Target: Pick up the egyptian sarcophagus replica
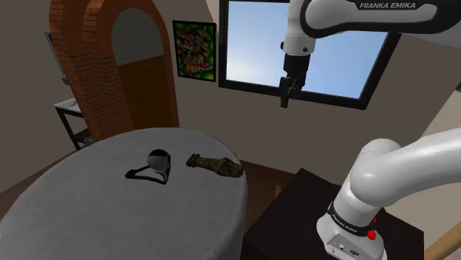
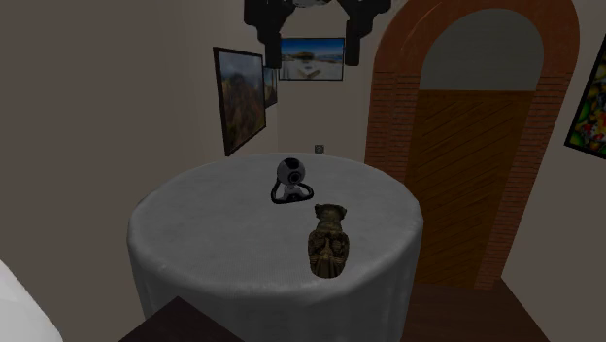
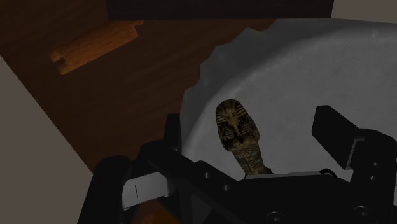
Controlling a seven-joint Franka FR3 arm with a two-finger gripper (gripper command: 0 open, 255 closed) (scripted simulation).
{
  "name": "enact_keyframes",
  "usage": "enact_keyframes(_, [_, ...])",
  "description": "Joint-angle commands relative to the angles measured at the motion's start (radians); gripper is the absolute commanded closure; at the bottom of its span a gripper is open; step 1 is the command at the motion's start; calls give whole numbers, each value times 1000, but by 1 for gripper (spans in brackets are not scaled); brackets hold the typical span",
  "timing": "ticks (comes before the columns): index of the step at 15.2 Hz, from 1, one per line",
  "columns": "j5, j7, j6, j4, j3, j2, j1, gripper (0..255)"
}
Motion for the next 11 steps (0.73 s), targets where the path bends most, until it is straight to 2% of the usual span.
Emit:
enact_keyframes(1, [0,0,0,0,0,0,0,0])
enact_keyframes(11, [14,-63,280,5,-7,319,38,0])
